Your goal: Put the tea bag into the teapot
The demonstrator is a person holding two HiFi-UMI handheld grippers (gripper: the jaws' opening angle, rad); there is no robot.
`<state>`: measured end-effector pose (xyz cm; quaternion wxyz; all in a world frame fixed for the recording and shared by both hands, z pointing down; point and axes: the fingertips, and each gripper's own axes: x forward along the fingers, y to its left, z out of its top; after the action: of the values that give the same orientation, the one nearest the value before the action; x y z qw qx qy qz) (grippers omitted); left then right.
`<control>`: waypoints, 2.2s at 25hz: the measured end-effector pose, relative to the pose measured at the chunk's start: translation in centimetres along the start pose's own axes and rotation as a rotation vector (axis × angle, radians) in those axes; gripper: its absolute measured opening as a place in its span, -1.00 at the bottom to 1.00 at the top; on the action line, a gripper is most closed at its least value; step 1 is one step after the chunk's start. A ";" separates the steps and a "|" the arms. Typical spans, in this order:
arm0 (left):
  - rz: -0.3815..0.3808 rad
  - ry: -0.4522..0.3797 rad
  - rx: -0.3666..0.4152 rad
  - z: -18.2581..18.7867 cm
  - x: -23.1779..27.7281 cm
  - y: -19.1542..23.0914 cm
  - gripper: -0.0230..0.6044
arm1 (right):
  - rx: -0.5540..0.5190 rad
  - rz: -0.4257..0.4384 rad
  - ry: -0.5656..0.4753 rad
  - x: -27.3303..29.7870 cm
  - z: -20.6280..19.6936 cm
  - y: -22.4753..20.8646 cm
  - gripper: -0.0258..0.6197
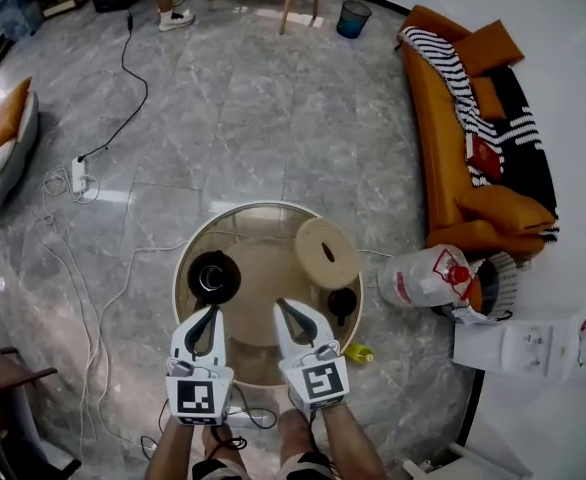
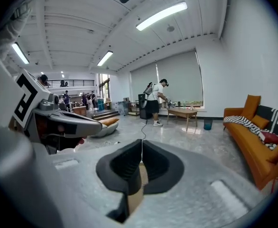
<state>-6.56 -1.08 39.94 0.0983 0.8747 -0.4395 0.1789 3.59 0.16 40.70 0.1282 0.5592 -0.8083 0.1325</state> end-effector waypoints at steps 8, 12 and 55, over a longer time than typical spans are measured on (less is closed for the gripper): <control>-0.115 0.013 0.039 -1.2 2.9 -5.9 -0.87 | 0.051 -0.139 0.037 -4.2 -4.2 -5.5 -0.92; -0.166 0.031 0.059 -2.9 5.1 -8.3 -0.87 | 0.076 -0.201 0.042 -5.3 -6.9 -8.4 -0.92; -0.268 0.232 -0.028 -24.1 19.1 -14.0 -0.87 | 0.239 -0.339 0.226 1.8 -33.1 -16.3 -0.90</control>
<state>9.72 1.13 69.50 0.1835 0.8975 -0.3072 0.2578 20.24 4.89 73.38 0.1715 0.6796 -0.6619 0.2656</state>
